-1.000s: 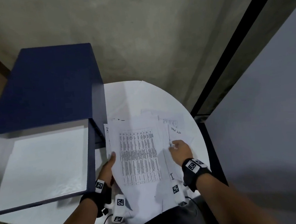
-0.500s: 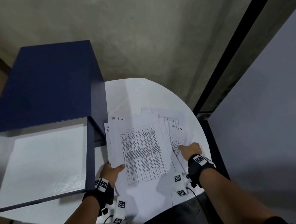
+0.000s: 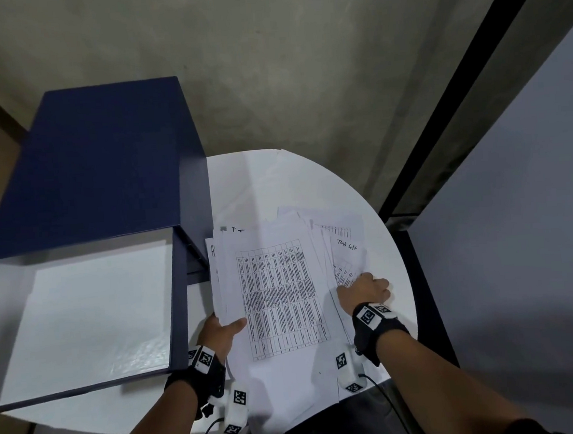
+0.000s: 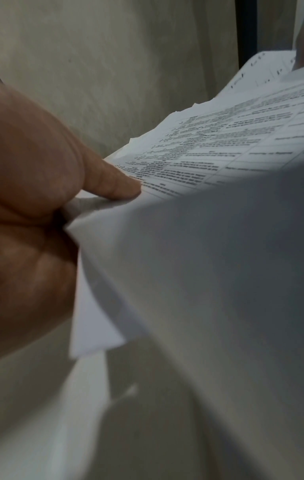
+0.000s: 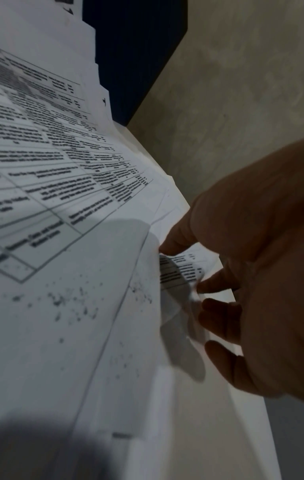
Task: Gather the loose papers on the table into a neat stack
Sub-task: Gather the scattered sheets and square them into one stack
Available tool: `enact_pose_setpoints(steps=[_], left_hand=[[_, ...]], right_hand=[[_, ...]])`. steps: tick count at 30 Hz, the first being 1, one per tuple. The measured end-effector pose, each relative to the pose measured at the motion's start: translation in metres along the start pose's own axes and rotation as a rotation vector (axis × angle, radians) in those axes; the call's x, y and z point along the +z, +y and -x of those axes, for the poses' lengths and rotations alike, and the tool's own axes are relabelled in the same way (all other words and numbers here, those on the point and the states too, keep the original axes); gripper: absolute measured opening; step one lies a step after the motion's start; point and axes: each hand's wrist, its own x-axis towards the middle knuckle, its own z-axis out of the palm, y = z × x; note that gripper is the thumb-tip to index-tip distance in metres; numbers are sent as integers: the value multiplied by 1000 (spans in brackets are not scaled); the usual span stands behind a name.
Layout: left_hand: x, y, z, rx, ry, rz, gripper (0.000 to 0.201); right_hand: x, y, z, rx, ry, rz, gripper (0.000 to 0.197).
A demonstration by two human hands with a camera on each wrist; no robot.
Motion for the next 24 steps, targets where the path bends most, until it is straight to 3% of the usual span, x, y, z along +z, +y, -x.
enact_pose_setpoints(steps=[6,10,18,21,24], left_hand=[[2,4,5,3,4,-1,37],[2,4,5,2,-3,13,36],[2,5,5,-3,-1,52,31],[0,-1,-1,-12,-4,34,32],[-2,-3,-4,-10,-22,11,29]], right_hand=[[4,-9,6,-122,-6,-53,51],[7,-15,12,-120,32,-103,45],[-3,-9,6,-160,66,-338,55],[-12,-3,2,-34,65,-551,76],[-22,9,-6,0,-88,-482,59]])
